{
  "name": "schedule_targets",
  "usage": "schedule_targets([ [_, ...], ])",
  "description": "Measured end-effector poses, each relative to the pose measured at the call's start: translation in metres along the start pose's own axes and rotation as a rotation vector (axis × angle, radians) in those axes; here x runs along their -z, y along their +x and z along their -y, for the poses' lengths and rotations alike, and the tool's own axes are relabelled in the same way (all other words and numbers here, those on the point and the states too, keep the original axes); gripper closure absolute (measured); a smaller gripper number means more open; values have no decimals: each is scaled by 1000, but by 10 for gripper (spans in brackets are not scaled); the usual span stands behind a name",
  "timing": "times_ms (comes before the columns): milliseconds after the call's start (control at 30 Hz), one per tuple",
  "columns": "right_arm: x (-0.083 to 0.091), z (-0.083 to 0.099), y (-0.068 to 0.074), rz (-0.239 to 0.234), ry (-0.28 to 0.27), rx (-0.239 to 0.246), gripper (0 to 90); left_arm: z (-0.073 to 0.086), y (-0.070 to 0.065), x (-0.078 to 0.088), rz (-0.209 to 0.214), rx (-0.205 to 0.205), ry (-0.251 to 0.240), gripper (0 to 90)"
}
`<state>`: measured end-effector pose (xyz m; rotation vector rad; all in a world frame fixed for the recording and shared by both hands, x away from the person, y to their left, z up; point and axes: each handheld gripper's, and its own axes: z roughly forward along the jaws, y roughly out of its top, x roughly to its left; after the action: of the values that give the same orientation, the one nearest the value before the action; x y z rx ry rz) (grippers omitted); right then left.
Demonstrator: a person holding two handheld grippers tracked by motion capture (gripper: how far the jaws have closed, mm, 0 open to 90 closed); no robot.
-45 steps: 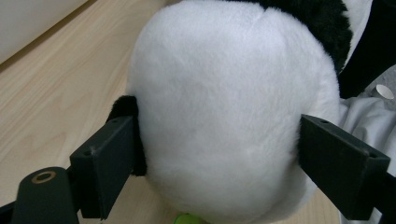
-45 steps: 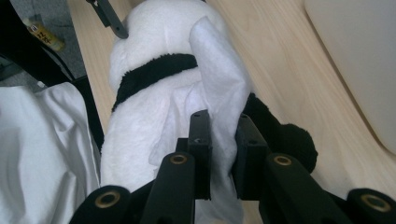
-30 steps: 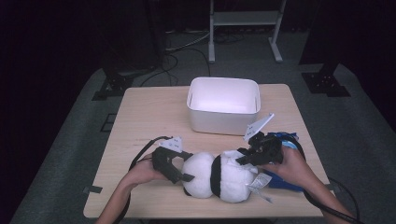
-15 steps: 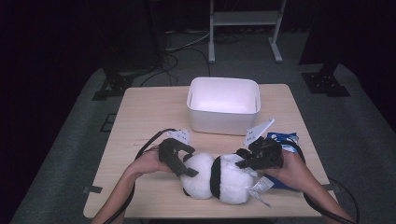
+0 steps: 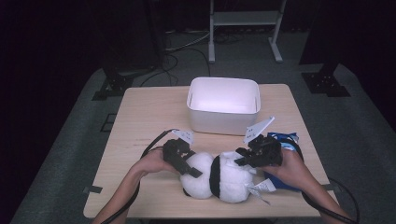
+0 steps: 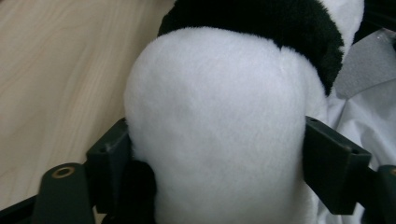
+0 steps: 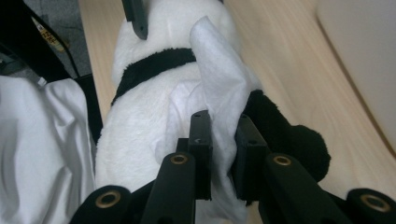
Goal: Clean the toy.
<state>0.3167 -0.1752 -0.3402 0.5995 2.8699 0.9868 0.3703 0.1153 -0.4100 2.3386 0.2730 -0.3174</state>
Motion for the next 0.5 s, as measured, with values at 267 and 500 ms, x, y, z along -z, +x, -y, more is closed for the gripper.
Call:
schedule_targets([
  [267,-3,-18,-10,43,-7,2,790,1,-1,17,-160,-50,-30,237],
  [500,-9,-37,-20,46,-39,-7,790,0,-11,25,-312,-118,-30,237],
])
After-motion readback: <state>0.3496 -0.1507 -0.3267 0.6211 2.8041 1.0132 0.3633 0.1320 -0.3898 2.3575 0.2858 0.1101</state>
